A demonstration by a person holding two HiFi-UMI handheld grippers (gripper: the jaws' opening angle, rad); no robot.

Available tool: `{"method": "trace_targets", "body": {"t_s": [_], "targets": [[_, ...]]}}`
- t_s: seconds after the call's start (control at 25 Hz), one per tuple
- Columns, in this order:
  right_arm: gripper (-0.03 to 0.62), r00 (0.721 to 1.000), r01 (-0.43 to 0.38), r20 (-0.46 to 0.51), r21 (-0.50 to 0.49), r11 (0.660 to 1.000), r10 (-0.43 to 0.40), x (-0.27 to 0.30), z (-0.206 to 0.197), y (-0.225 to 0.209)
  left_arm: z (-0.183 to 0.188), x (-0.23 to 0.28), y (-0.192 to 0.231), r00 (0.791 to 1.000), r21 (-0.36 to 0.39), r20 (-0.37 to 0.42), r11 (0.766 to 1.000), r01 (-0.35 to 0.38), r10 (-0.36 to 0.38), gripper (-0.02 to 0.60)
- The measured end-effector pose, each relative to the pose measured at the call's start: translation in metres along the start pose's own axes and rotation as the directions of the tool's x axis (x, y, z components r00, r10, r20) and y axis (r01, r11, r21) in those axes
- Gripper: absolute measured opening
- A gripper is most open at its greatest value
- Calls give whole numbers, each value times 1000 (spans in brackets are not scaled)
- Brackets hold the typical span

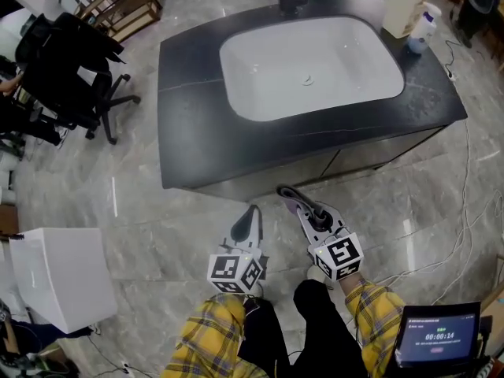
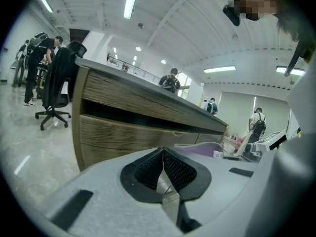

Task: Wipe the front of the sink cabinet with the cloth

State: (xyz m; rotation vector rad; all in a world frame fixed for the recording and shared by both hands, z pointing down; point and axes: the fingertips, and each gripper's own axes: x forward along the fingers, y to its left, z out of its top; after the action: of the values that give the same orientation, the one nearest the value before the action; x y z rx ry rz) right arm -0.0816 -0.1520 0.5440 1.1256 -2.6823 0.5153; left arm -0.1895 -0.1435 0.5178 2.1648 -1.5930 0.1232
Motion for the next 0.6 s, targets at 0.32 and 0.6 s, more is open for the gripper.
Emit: {"method": "trace_targets", "body": {"t_s": [0.32,0.6], "targets": [[43,992,-125,-37,-37,991,124,70,-30,102,-11,-74,102,988,-54,10,987,-154,155,6],[43,979,-198,-66,-109,974,192,129,-45,148,-16,-90,147,982,-44,16,981,-189,190,8]]}}
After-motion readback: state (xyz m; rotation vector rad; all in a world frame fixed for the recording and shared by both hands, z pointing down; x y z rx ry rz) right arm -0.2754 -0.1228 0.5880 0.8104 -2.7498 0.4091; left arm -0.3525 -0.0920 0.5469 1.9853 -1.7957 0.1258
